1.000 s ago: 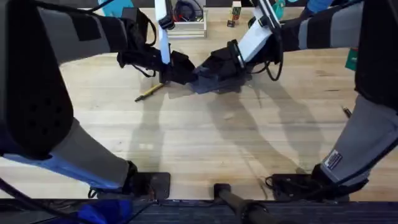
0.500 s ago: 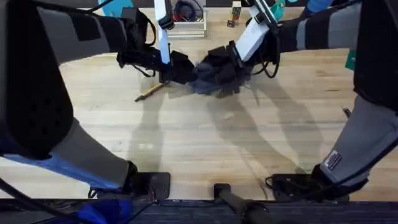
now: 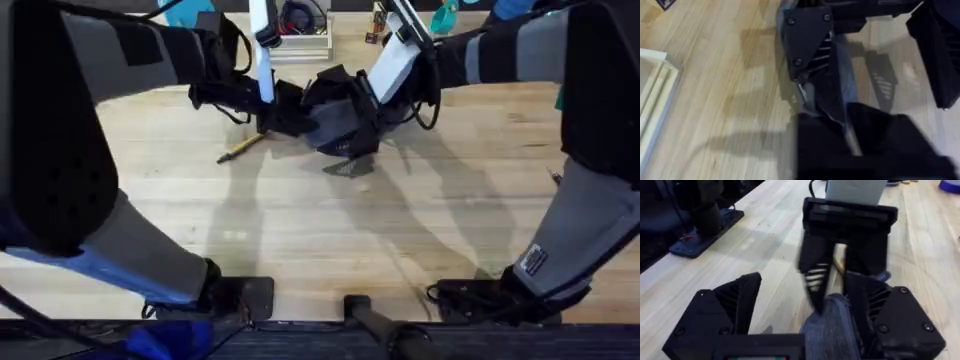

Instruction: Unzip the bag, pick up the pens from the table one at a time and place them inside, then zip the bag closed.

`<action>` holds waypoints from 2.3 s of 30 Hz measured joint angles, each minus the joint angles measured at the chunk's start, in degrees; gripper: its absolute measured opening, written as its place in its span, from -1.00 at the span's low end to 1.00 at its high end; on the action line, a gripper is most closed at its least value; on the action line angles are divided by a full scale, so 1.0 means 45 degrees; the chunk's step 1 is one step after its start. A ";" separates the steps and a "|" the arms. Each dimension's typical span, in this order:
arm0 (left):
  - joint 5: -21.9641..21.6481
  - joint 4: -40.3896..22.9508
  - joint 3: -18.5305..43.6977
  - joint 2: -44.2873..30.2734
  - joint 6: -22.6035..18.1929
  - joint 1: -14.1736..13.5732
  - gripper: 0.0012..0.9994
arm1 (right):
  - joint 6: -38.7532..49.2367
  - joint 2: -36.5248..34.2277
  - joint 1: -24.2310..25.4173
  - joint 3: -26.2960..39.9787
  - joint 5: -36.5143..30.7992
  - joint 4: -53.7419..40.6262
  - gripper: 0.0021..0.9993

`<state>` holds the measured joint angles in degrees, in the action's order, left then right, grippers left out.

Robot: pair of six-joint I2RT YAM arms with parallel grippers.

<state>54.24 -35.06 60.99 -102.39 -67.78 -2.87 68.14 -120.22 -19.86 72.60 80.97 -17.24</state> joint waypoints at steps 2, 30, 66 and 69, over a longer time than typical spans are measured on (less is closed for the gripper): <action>0.0002 -0.0018 0.0000 0.0000 0.0027 -0.0056 -0.11 | -0.0005 0.0000 -0.0005 0.0000 0.0000 0.0001 0.99; 0.1001 -0.1225 0.0000 0.0034 0.0943 0.0990 0.99 | -0.3090 0.1901 0.0228 0.0068 -0.0844 -0.0848 0.99; -0.5017 -0.8638 0.0033 1.1334 0.5668 0.1268 0.99 | -0.4148 0.7276 0.1175 0.5033 -1.0327 -1.4905 0.99; -0.5640 -0.9129 0.0416 1.1336 0.6097 0.1273 0.99 | -0.4151 0.7278 0.1175 0.5221 -1.0839 -1.5306 0.99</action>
<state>28.86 -76.14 62.86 -51.37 -40.34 2.85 49.46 -87.47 -14.57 96.09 32.20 -86.11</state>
